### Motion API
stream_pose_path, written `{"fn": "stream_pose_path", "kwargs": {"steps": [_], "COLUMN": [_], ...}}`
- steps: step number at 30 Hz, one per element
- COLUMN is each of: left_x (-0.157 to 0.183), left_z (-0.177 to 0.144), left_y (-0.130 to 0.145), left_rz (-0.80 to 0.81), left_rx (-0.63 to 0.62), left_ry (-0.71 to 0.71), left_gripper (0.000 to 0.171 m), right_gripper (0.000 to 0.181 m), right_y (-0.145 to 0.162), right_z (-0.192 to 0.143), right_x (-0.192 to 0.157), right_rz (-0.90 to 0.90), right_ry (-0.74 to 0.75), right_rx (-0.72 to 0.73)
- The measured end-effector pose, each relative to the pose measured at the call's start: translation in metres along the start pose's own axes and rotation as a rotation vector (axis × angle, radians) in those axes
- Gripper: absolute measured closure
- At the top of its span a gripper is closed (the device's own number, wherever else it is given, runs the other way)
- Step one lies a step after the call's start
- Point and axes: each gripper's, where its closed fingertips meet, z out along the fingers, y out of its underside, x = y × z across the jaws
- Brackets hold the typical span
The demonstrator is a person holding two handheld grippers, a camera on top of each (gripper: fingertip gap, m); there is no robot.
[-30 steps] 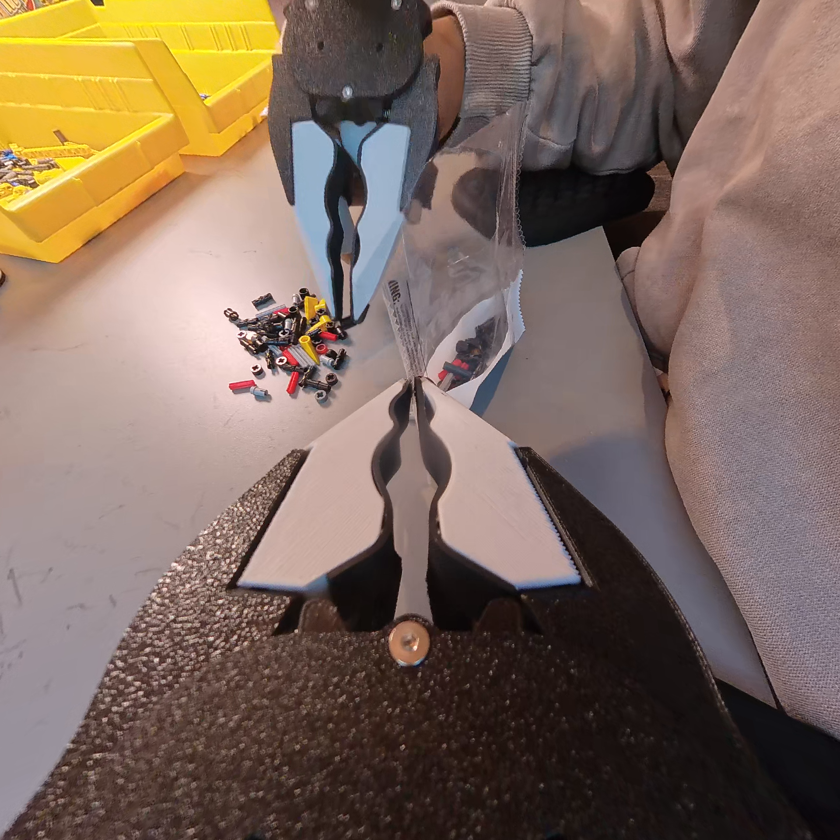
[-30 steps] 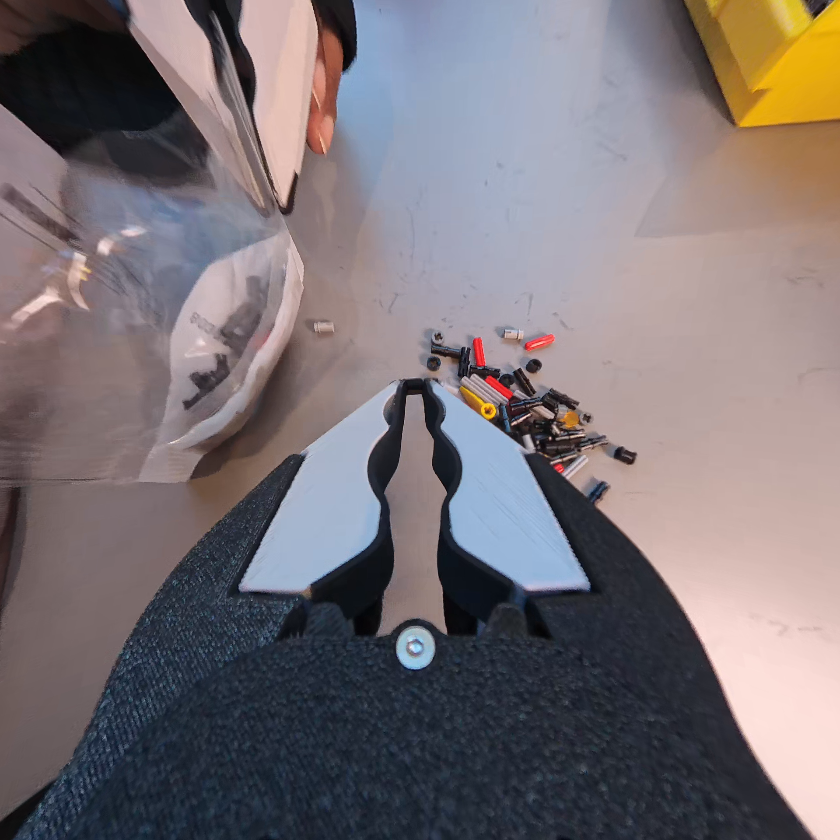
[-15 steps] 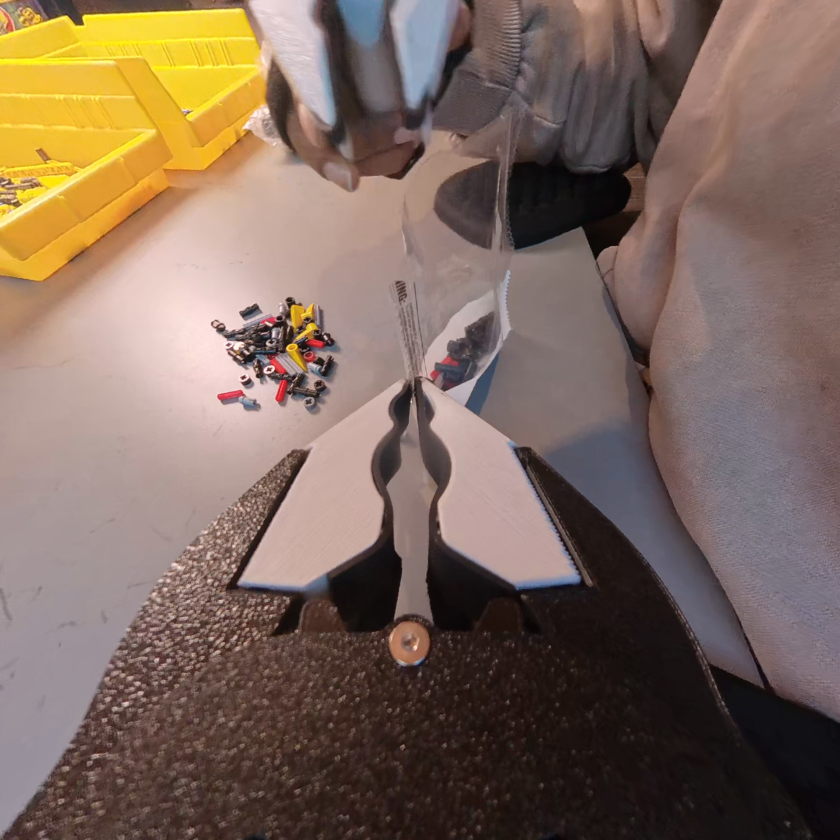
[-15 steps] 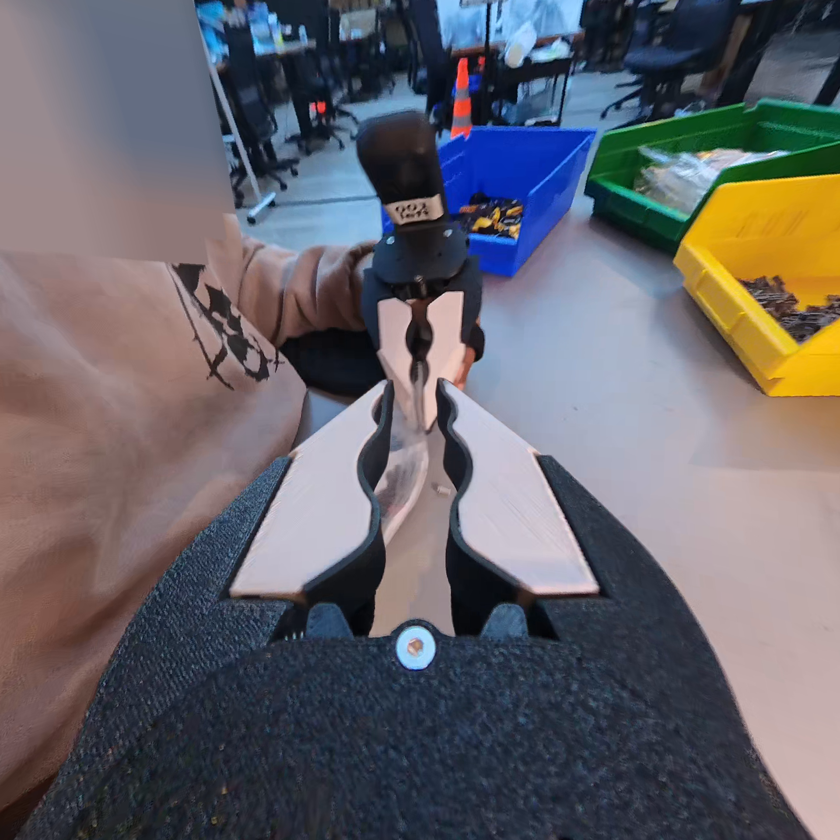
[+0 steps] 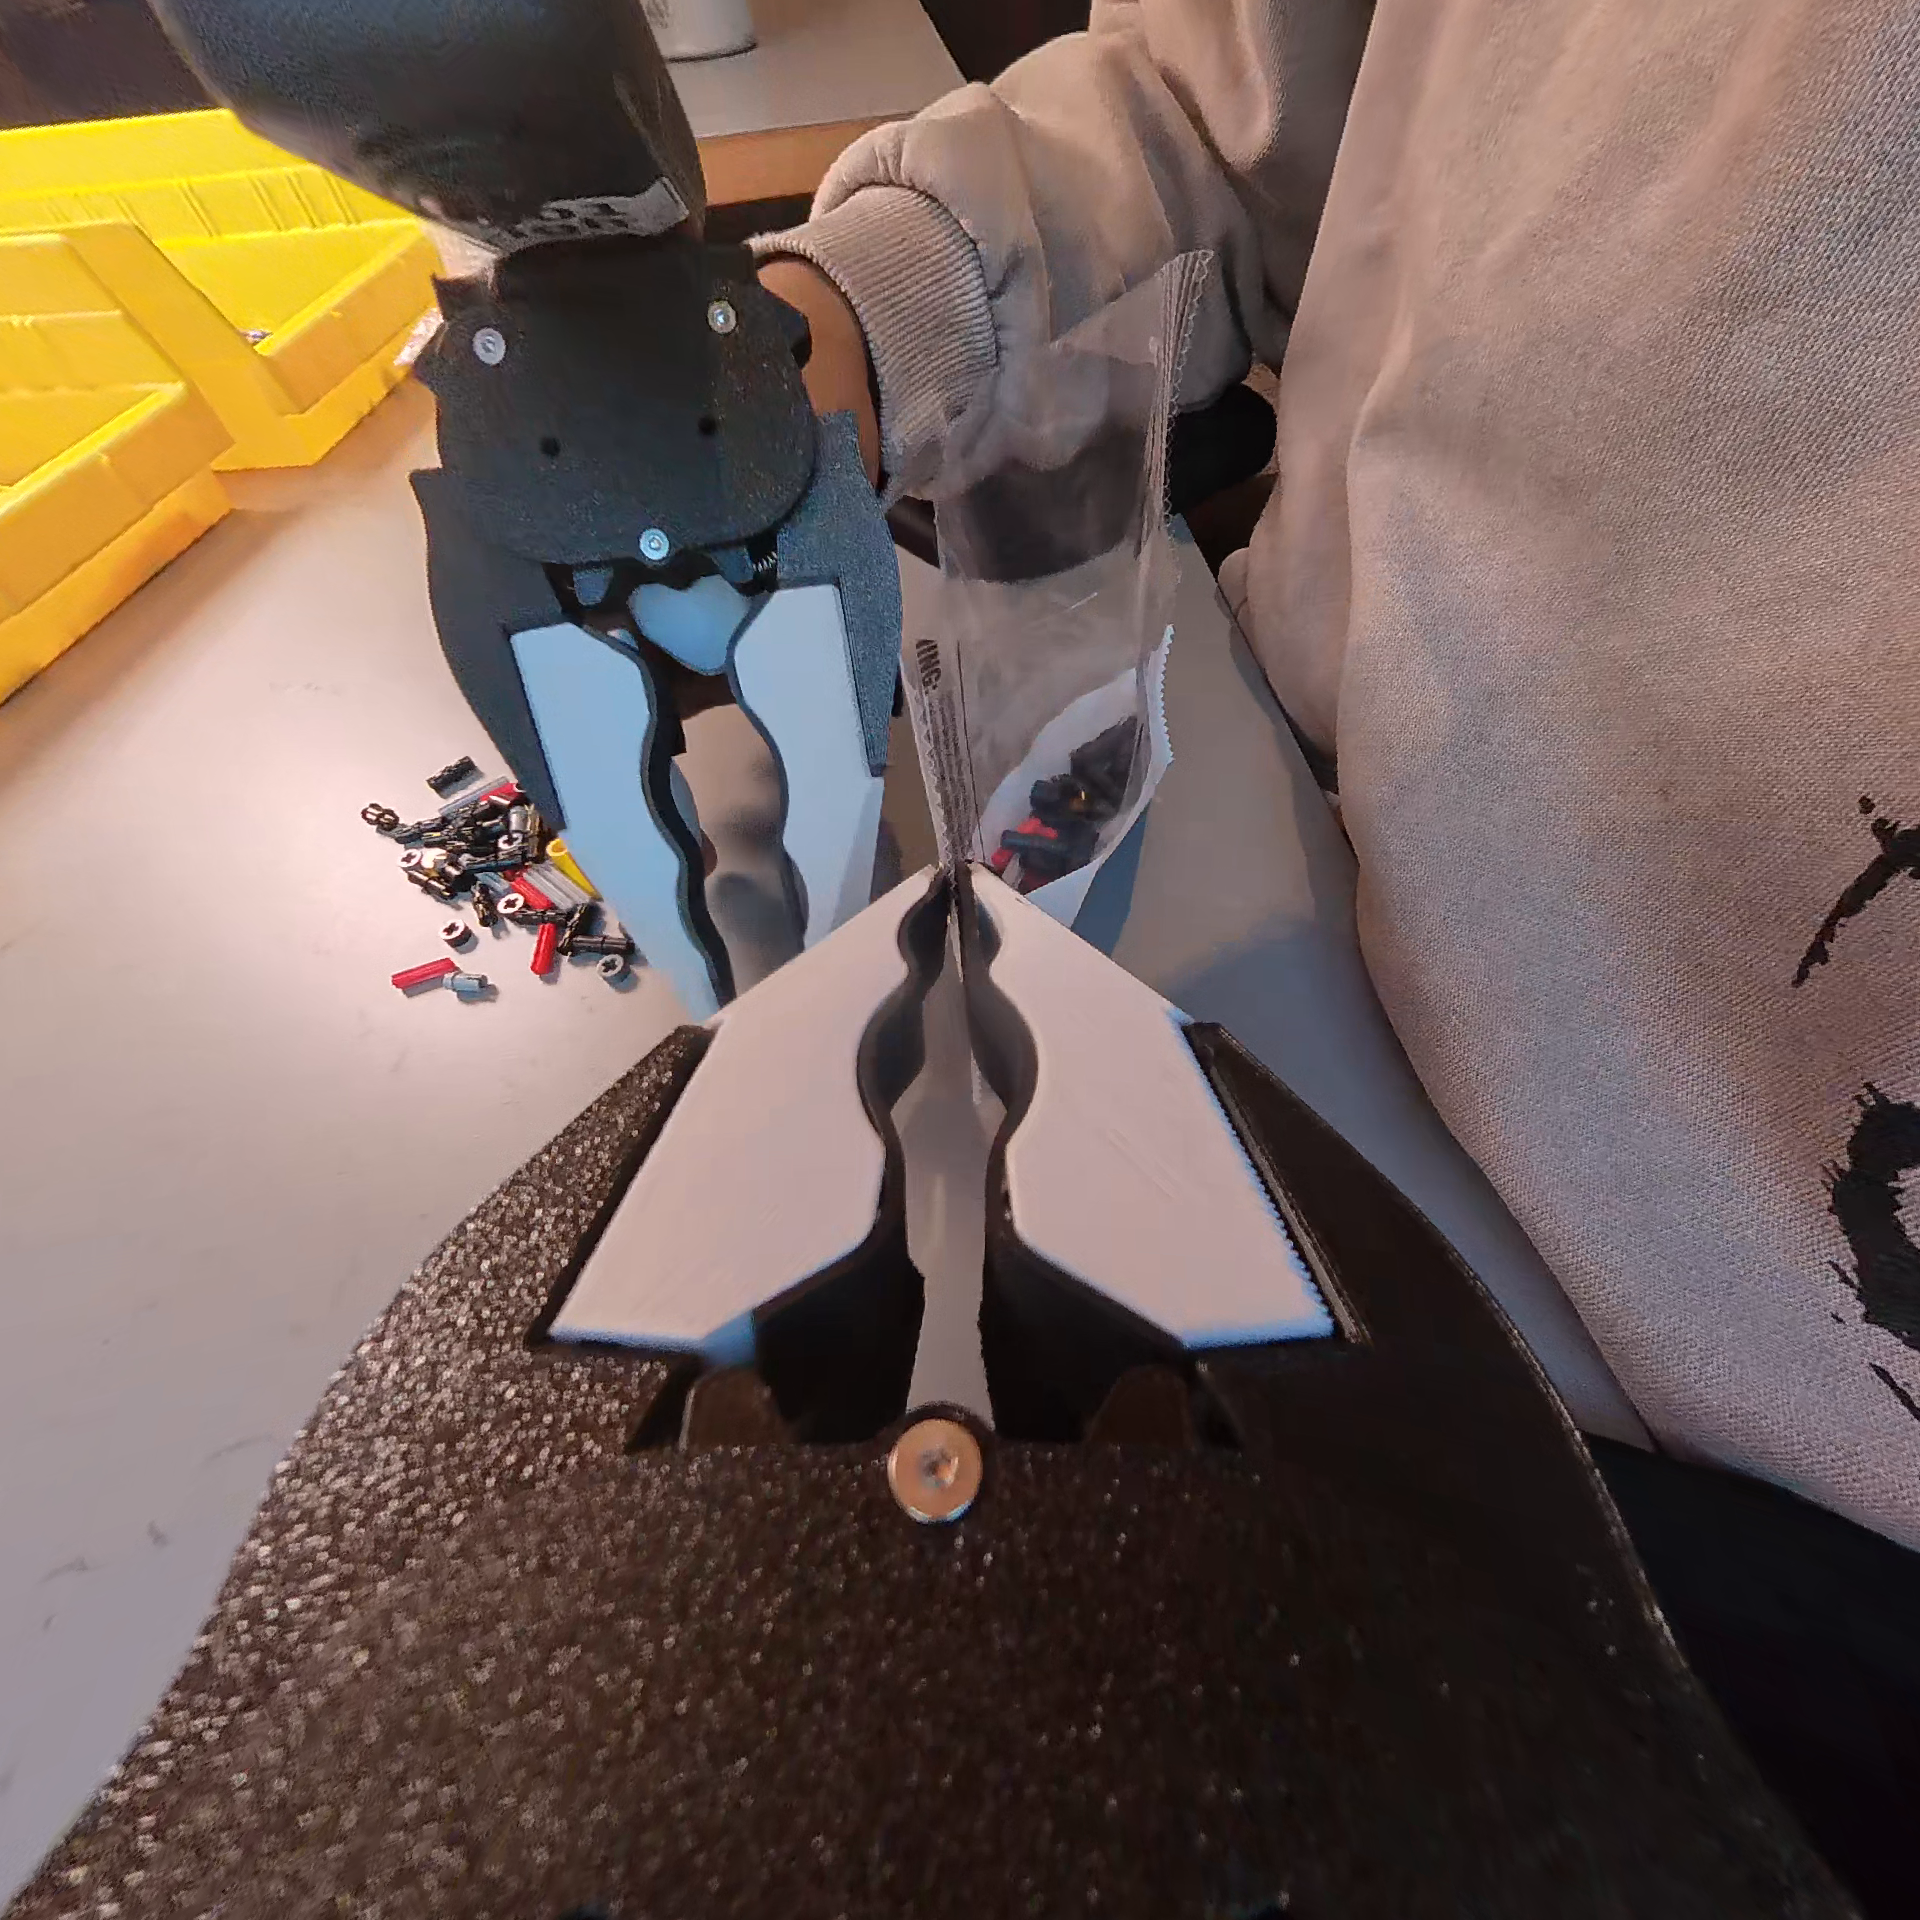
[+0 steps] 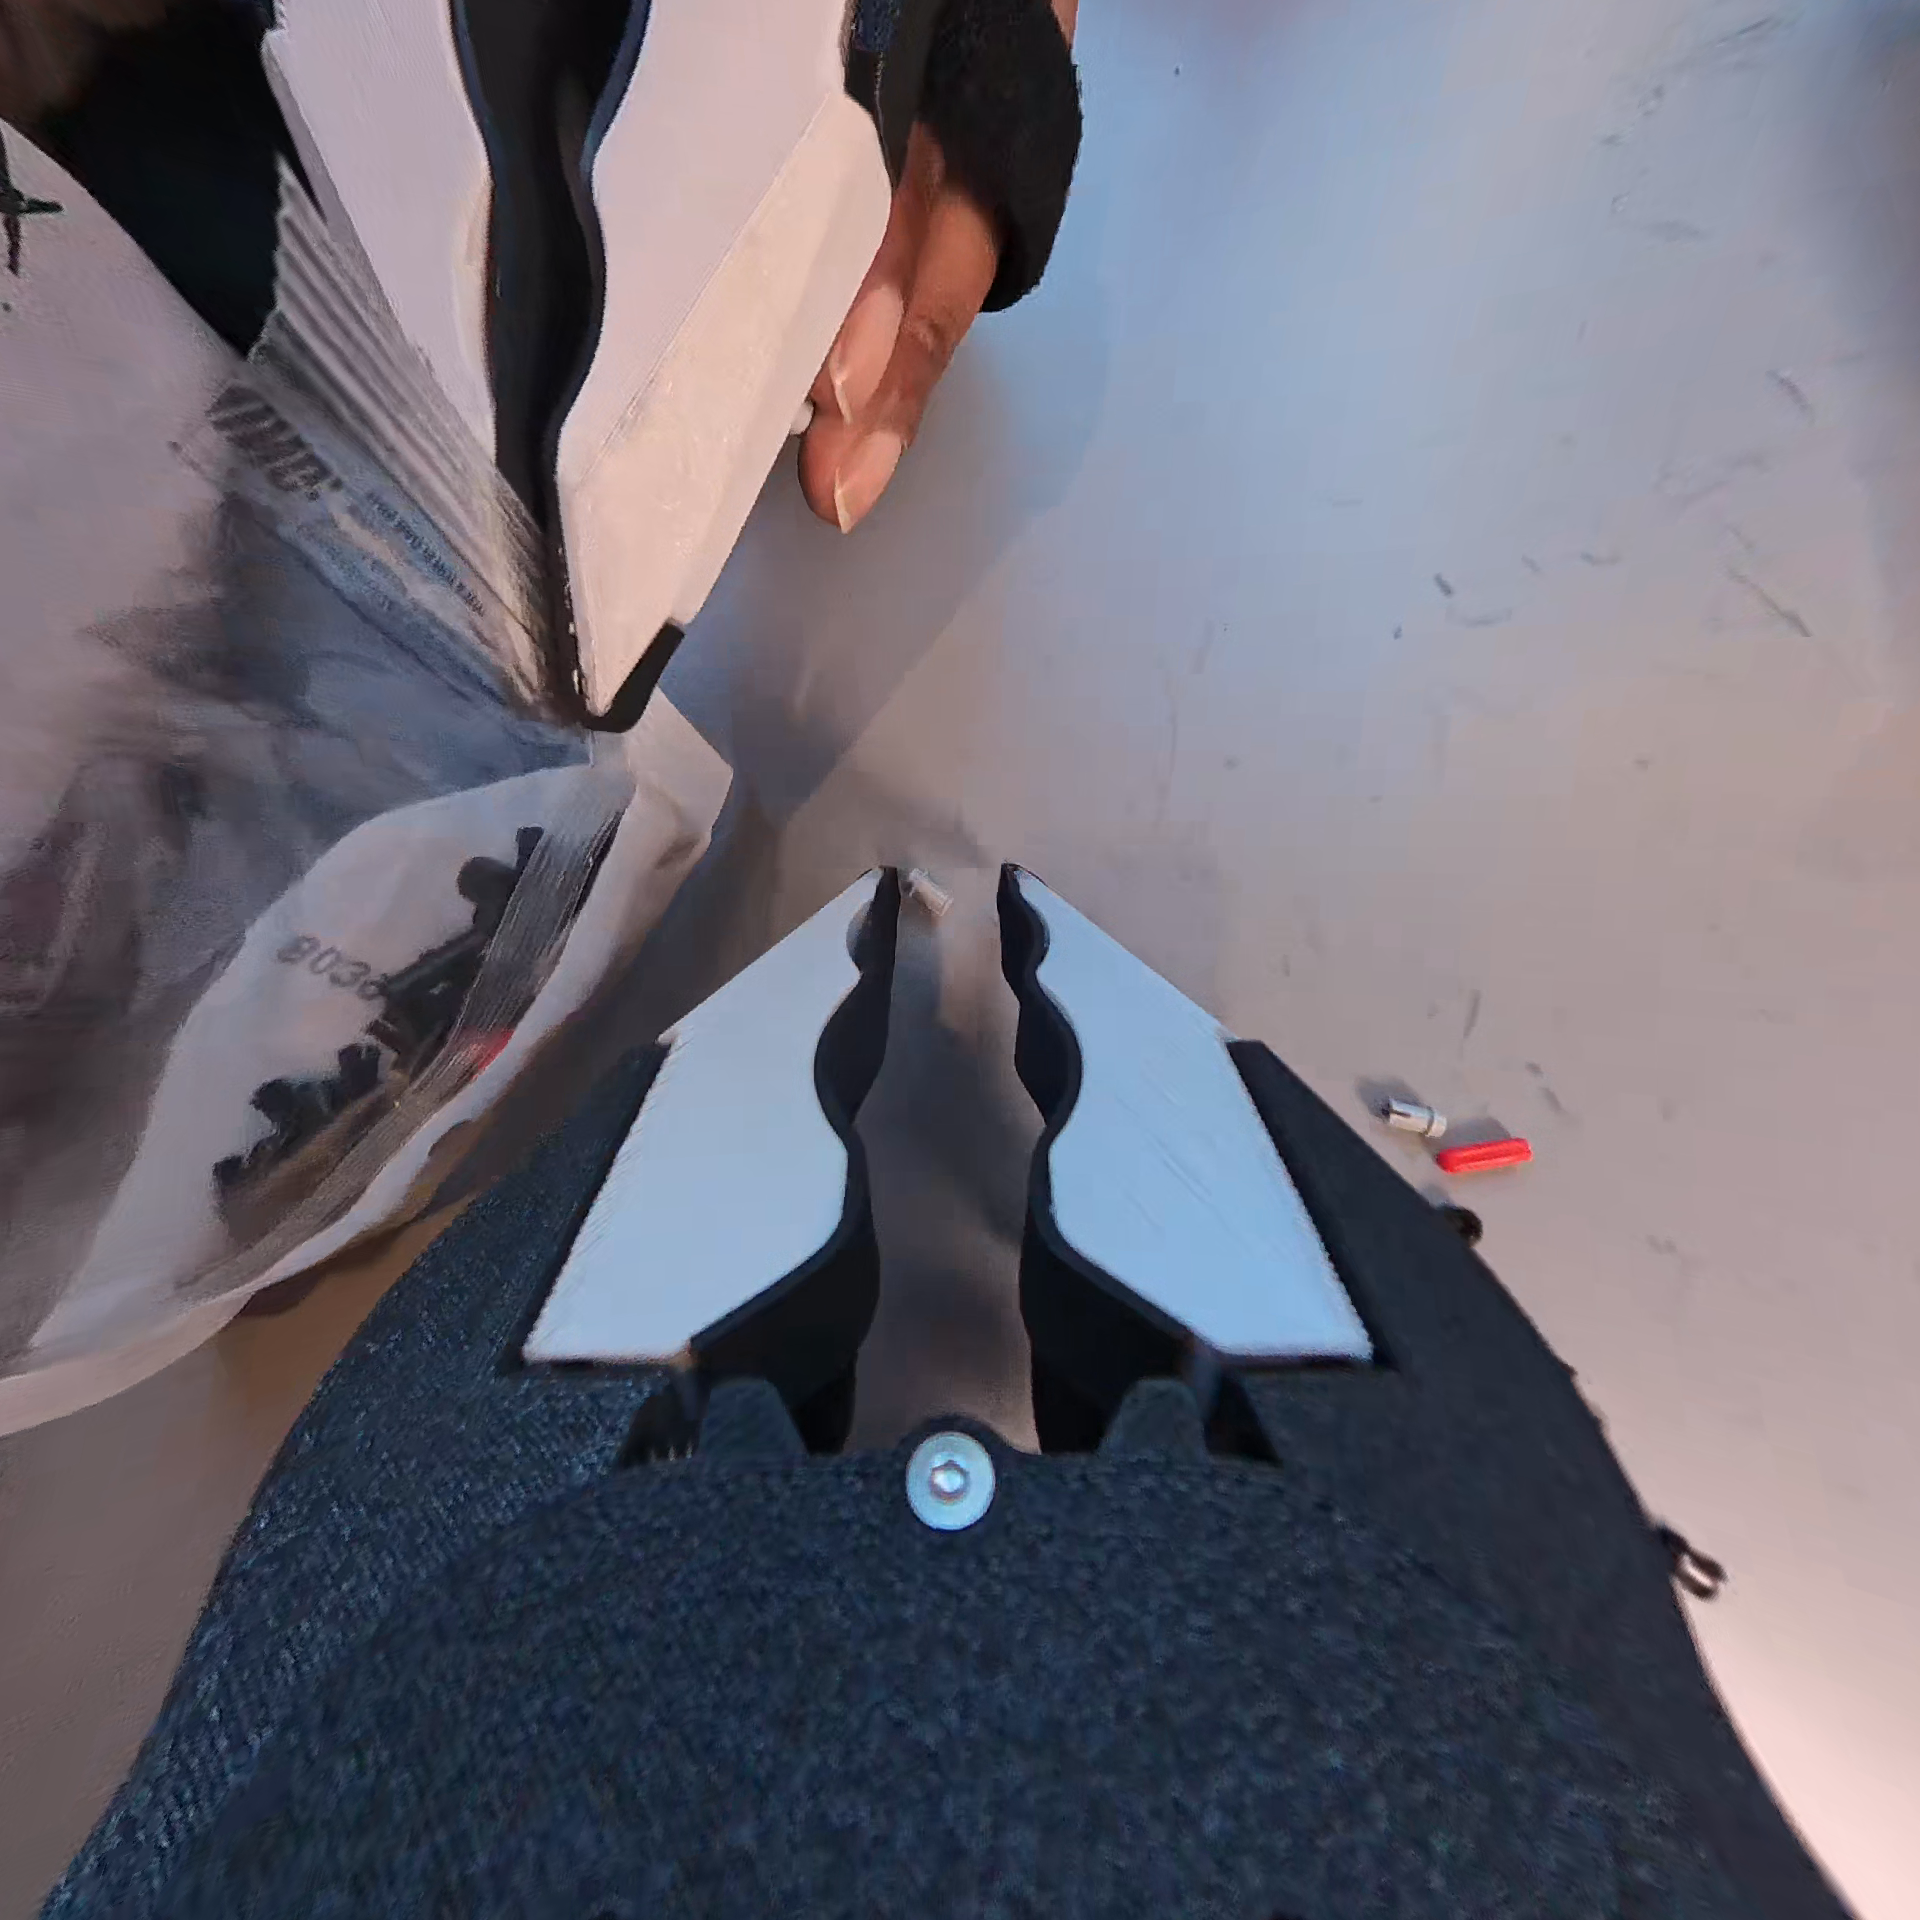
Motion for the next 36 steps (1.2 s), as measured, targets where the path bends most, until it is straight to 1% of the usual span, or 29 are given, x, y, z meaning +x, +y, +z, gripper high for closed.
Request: {"fn": "stream_pose_path", "kwargs": {"steps": [1, 3, 6, 7, 9, 11, 13, 14, 15, 16, 18, 20, 23, 24, 25, 27, 28, 29, 32, 36], "left_x": [0.000, -0.001, -0.005, -0.007, -0.013, -0.018, -0.022, -0.023, -0.024, -0.024, -0.024, -0.024, -0.025, -0.024, -0.024, -0.024, -0.024, -0.024, -0.024, -0.023], "left_z": [0.000, 0.000, 0.000, 0.000, 0.000, -0.001, -0.002, -0.002, -0.002, -0.002, -0.002, -0.002, -0.003, -0.003, -0.002, -0.002, -0.002, -0.002, -0.003, -0.003], "left_y": [0.000, 0.000, 0.001, 0.002, 0.005, 0.007, 0.008, 0.008, 0.008, 0.008, 0.008, 0.008, 0.008, 0.008, 0.008, 0.008, 0.008, 0.008, 0.008, 0.008], "left_rz": [0.000, 0.000, -0.010, -0.017, -0.035, -0.048, -0.057, -0.061, -0.064, -0.065, -0.066, -0.065, -0.062, -0.061, -0.061, -0.059, -0.058, -0.057, -0.055, -0.051], "left_rx": [-0.001, -0.002, -0.006, -0.011, -0.030, -0.036, -0.041, -0.041, -0.041, -0.041, -0.040, -0.038, -0.037, -0.037, -0.038, -0.039, -0.039, -0.039, -0.039, -0.039], "left_ry": [-0.001, -0.004, -0.027, -0.039, -0.068, -0.095, -0.118, -0.121, -0.122, -0.123, -0.123, -0.127, -0.130, -0.130, -0.130, -0.130, -0.130, -0.129, -0.131, -0.129], "left_gripper": [0.171, 0.171, 0.171, 0.171, 0.171, 0.171, 0.171, 0.171, 0.171, 0.171, 0.171, 0.171, 0.171, 0.171, 0.171, 0.171, 0.171, 0.171, 0.171, 0.171], "right_gripper": [0.165, 0.175, 0.177, 0.177, 0.177, 0.177, 0.177, 0.177, 0.176, 0.176, 0.169, 0.163, 0.163, 0.163, 0.163, 0.163, 0.163, 0.163, 0.164, 0.170], "right_y": [0.002, 0.003, 0.006, 0.004, -0.012, -0.043, -0.071, -0.078, -0.079, -0.075, -0.065, -0.065, -0.068, -0.062, -0.049, -0.010, 0.005, 0.013, 0.022, 0.029], "right_z": [0.003, 0.005, 0.001, -0.003, -0.022, -0.055, -0.091, -0.102, -0.106, -0.105, -0.098, -0.099, -0.113, -0.114, -0.111, -0.092, -0.080, -0.068, -0.040, -0.022], "right_x": [-0.001, -0.002, -0.004, -0.004, 0.001, 0.004, -0.007, -0.015, -0.023, -0.027, -0.032, -0.036, -0.016, -0.003, 0.014, 0.043, 0.048, 0.049, 0.048, 0.050], "right_rz": [-0.006, -0.009, -0.018, -0.010, 0.054, 0.091, 0.072, 0.044, 0.010, -0.029, -0.080, -0.066, -0.002, 0.019, 0.035, 0.052, 0.054, 0.059, 0.051, 0.042], "right_ry": [-0.012, -0.027, -0.045, -0.045, -0.054, -0.066, -0.126, -0.151, -0.165, -0.159, -0.144, -0.173, -0.112, -0.063, 0.007, 0.129, 0.146, 0.141, 0.119, 0.115], "right_rx": [-0.027, -0.048, -0.060, -0.040, 0.075, 0.265, 0.435, 0.472, 0.464, 0.427, 0.354, 0.375, 0.447, 0.434, 0.381, 0.203, 0.133, 0.104, 0.028, -0.075]}}
